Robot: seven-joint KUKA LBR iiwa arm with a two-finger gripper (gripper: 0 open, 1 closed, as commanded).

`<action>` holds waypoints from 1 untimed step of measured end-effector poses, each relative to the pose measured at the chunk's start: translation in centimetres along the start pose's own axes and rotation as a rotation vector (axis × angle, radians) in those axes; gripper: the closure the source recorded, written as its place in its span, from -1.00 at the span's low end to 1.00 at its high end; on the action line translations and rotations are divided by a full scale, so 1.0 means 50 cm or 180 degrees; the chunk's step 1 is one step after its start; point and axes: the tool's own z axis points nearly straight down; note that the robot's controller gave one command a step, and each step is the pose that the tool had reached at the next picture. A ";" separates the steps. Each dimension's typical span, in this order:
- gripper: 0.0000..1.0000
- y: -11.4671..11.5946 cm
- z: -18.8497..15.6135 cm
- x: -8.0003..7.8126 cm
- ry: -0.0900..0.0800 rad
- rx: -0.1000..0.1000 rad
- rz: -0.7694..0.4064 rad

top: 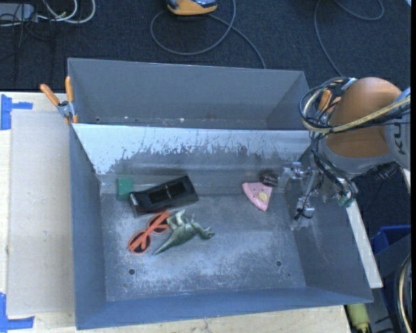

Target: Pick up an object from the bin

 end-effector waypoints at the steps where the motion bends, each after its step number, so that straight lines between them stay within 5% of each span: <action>1: -1.00 0.001 -0.009 -0.004 -0.0021 0.0003 -0.0009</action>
Offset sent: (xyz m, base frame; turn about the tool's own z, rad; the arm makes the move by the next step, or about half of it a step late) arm 0.0239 0.0344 -0.0499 -0.2301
